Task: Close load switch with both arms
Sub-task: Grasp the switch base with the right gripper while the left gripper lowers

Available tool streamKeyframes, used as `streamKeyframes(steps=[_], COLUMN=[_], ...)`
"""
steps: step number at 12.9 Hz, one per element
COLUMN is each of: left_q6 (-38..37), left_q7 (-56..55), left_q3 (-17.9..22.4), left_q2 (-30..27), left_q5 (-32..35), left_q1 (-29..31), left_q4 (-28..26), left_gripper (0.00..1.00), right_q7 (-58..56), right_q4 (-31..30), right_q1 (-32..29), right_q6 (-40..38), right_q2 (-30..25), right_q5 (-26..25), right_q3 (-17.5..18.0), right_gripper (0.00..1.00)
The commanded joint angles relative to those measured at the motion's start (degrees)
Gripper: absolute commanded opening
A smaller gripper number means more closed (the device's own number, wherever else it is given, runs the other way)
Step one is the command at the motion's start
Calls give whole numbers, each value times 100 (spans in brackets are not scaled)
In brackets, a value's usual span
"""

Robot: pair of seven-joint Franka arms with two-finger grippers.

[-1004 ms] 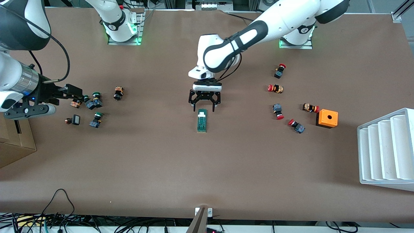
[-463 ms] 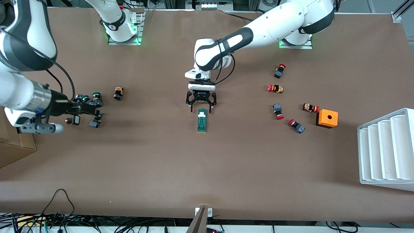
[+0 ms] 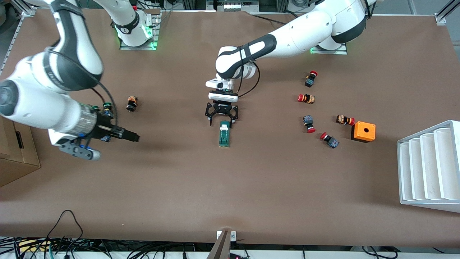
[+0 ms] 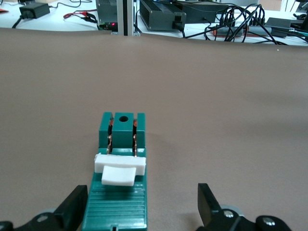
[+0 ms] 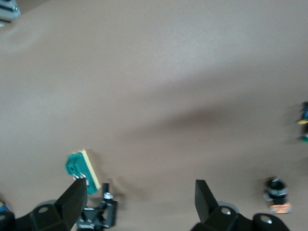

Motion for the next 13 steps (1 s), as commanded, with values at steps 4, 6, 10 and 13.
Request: streamKeyframes(steps=[4,6,10,13], left_q6=[-290,-377,-544,-562], left_q7=[-117,-117,-117,-117], left_q3=[19,19,28,37], left_q2=[259,259,268,268], left_q5=[404,413,597,598], left_q1=[-39,-39,-39,-39], left_q4=[81,72,-103,-148], left_gripper=[100,100,92,76], right_q7=[1991,2484,3504,4259], right_q4=[160,55,-436,-876], right_q1=[769,1015,1481,1815], right_q6=[1037,1459,2075,2514], right_q2=[519,573,599,590], right_q5=[135,337,408,408], right_q3=[-24,-24,-15,-6], right_gripper=[99,99,93,88])
